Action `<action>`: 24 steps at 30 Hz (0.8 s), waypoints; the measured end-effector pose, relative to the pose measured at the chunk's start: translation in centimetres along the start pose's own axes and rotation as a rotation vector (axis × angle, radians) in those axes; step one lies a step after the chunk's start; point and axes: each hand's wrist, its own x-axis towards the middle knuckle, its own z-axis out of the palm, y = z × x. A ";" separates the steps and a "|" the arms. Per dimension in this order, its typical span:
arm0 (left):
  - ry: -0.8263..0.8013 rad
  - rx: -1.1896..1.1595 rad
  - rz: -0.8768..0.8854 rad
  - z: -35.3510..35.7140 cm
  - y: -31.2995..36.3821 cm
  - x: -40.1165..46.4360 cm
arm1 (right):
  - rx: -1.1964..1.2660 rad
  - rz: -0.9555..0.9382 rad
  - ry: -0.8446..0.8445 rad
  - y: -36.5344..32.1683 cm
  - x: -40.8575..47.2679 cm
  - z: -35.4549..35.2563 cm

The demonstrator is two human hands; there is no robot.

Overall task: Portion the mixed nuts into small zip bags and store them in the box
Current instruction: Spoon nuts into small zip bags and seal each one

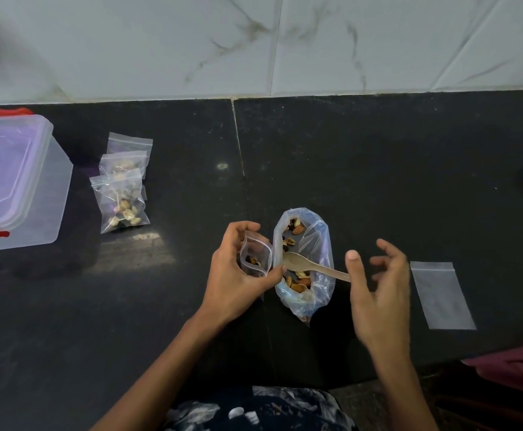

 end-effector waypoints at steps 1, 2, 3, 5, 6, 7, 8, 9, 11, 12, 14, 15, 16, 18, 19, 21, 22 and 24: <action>0.002 0.001 0.000 0.0 0.0 0.0 | -0.031 -0.057 0.048 -0.3 0.0 -0.2; 0.006 0.002 0.000 0.0 0.0 0.0 | -0.053 -0.119 0.074 -0.7 0.0 -0.4; 0.009 0.003 0.000 0.1 0.0 0.0 | -0.069 -0.180 0.079 -1.2 -0.1 -0.5; 0.022 0.002 -0.001 0.2 0.2 0.0 | -0.106 -0.280 0.029 -2.1 -0.2 -0.5; 0.034 0.000 -0.005 0.2 0.3 0.0 | -0.125 -0.316 -0.023 -2.5 -0.4 -0.4; 0.051 -0.007 -0.010 0.2 0.6 -0.1 | -0.144 -0.348 -0.095 -3.0 -0.5 -0.3; 0.074 -0.020 -0.018 0.3 0.8 -0.1 | -0.161 -0.378 -0.186 -3.5 -0.8 -0.2; 0.100 -0.038 -0.024 0.2 1.2 -0.1 | -0.176 -0.404 -0.290 -4.0 -1.0 0.1; 0.159 -0.075 -0.023 0.1 2.3 -0.2 | -0.152 -0.426 -0.476 -4.9 -1.7 0.9; 0.184 -0.087 -0.023 0.0 2.9 -0.2 | -0.105 -0.426 -0.535 -5.2 -2.1 1.5; 0.218 -0.102 -0.042 -0.4 4.0 -0.3 | 0.012 -0.402 -0.583 -5.9 -2.6 2.8; 0.222 -0.107 -0.055 -0.6 4.2 -0.4 | 0.093 -0.372 -0.583 -6.2 -2.7 3.4; 0.220 -0.113 -0.073 -0.9 4.5 -0.5 | 0.199 -0.331 -0.576 -6.5 -2.8 4.1; 0.203 -0.133 -0.112 -1.4 4.8 -0.6 | 0.452 -0.210 -0.567 -7.1 -2.7 5.1; 0.191 -0.157 -0.134 -1.7 4.9 -0.8 | 0.554 -0.142 -0.566 -7.5 -2.7 5.5; 0.169 -0.257 -0.197 -2.4 5.5 -1.0 | 0.655 -0.026 -0.591 -8.3 -2.8 5.9; 0.162 -0.311 -0.230 -2.9 5.7 -1.1 | 0.680 0.034 -0.613 -8.5 -2.7 6.0; 0.174 -0.375 -0.267 -4.1 5.5 -1.1 | 0.702 0.129 -0.661 -8.7 -2.5 6.1</action>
